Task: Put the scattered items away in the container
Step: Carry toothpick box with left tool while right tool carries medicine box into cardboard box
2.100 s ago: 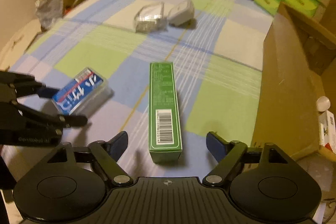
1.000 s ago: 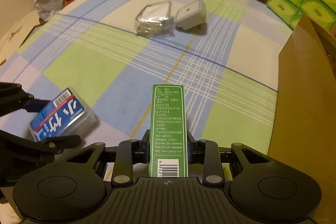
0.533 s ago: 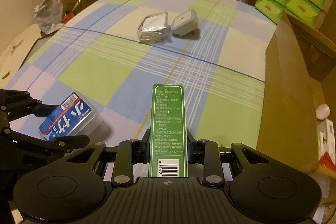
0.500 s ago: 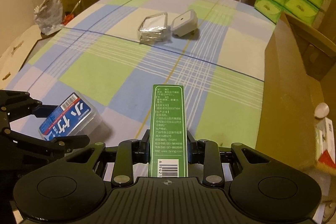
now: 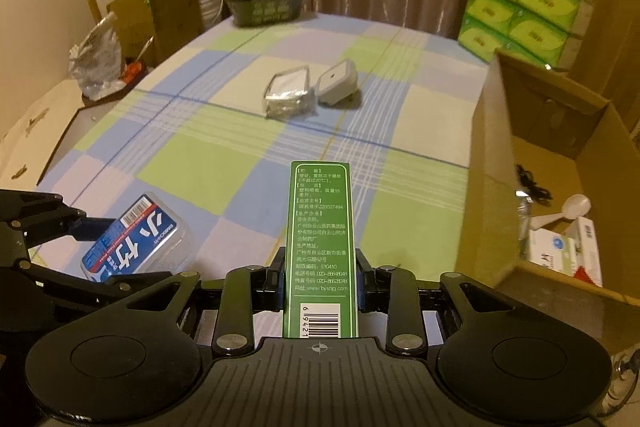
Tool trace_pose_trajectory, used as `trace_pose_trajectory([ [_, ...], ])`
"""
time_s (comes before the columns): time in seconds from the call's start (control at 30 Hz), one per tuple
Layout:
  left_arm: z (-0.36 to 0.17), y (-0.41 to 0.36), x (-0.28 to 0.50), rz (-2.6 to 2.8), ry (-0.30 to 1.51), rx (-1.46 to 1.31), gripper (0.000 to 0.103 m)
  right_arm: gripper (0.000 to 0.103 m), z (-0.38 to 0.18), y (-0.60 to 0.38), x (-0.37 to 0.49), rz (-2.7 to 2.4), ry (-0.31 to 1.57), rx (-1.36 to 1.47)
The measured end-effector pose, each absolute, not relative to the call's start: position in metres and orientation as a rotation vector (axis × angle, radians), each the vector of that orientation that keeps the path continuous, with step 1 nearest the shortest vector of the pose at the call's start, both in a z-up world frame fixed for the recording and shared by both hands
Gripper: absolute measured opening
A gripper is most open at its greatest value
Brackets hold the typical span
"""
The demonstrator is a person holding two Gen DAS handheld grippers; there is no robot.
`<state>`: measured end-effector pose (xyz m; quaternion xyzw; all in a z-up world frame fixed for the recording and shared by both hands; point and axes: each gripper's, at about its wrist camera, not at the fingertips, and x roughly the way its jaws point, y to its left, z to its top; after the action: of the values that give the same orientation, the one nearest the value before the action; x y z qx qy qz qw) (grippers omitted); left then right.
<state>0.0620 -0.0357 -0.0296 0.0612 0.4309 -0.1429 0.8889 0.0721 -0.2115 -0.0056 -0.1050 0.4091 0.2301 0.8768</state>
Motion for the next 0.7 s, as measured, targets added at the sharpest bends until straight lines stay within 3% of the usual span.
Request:
trace_pose_trajectory([
  [0.7,0.014,-0.096,0.045,-0.396,0.82,0.094,0.052,0.028,0.041,-0.301,0.044,0.312,0.743,-0.118],
])
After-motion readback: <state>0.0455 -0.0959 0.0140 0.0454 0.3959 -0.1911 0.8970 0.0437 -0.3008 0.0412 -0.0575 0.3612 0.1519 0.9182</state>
